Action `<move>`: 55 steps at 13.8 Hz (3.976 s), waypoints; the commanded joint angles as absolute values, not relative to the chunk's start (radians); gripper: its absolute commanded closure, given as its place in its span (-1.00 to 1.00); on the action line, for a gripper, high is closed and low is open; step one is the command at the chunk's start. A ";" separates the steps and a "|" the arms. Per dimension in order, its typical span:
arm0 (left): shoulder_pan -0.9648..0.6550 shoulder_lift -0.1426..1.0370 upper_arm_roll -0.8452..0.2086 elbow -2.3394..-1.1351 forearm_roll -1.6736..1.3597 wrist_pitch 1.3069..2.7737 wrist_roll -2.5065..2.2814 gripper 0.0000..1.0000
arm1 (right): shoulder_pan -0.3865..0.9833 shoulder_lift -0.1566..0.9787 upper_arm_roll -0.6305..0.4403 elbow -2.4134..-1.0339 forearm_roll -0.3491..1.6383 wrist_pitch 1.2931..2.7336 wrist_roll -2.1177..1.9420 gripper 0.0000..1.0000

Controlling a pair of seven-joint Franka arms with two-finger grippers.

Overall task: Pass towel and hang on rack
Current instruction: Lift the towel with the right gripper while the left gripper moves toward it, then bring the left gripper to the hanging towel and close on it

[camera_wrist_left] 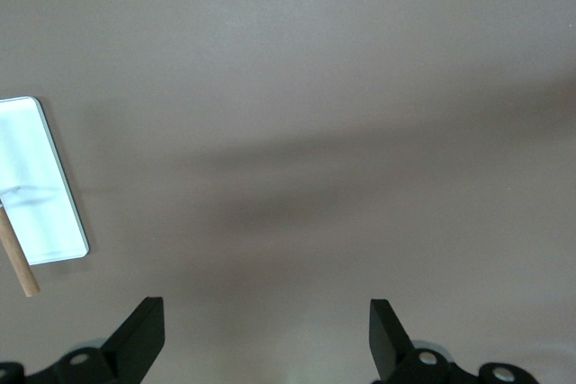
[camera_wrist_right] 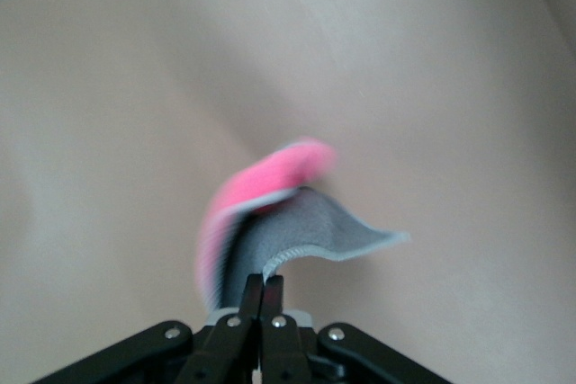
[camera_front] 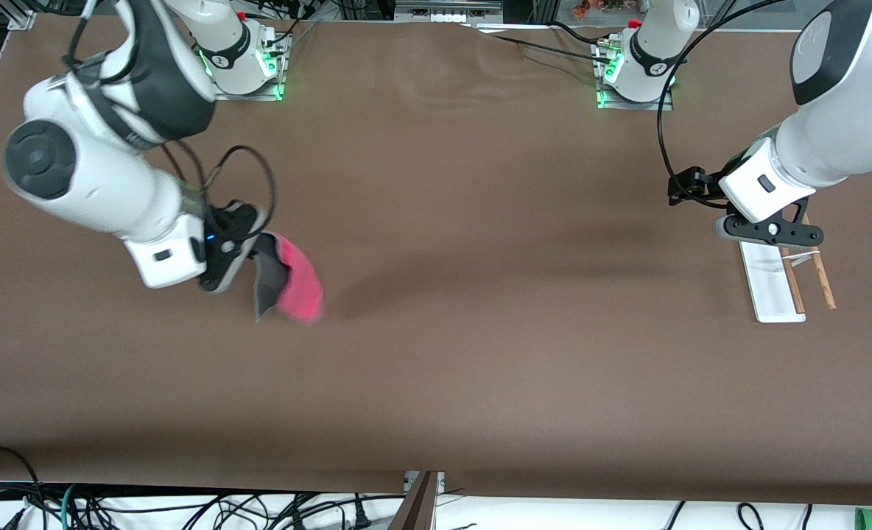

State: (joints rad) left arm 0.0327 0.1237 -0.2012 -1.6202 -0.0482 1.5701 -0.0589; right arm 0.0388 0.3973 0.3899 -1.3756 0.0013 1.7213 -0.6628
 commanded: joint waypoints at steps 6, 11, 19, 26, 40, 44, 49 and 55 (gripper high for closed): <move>-0.017 0.150 -0.207 -1.595 -0.153 1.555 -0.054 -1.00 | 0.129 0.402 0.454 -1.336 -0.002 1.824 -0.485 1.00; -0.034 0.265 -0.206 -1.545 -0.340 1.569 -0.133 -1.00 | 0.185 0.406 0.497 -1.316 -0.006 1.894 -0.390 1.00; -0.025 0.475 -0.198 -1.371 -0.469 1.601 -0.238 -1.00 | 0.308 0.425 0.499 -1.315 -0.002 2.060 -0.371 1.00; 0.020 0.612 -0.202 -1.399 -0.816 1.661 0.083 -1.00 | 0.350 0.428 0.540 -1.316 -0.002 2.104 -0.357 1.00; 0.049 0.730 -0.202 -1.405 -0.917 1.540 0.952 -1.00 | 0.448 0.451 0.540 -1.316 -0.005 2.217 -0.305 1.00; 0.035 0.761 -0.207 -1.427 -1.014 1.482 1.338 -1.00 | 0.448 0.453 0.540 -1.316 -0.005 2.218 -0.285 1.00; 0.006 0.903 -0.218 -1.420 -1.121 1.417 1.589 -1.00 | 0.448 0.453 0.540 -1.316 -0.005 2.218 -0.285 1.00; -0.003 0.942 -0.233 -1.431 -1.137 1.413 1.612 -0.81 | 0.448 0.454 0.540 -1.318 -0.034 2.218 -0.301 1.00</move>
State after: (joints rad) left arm -0.0011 0.9180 -0.2204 -1.4381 -1.1180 1.4325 1.5794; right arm 0.4454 0.4464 0.5349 -1.3347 -0.0114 2.2152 -0.3036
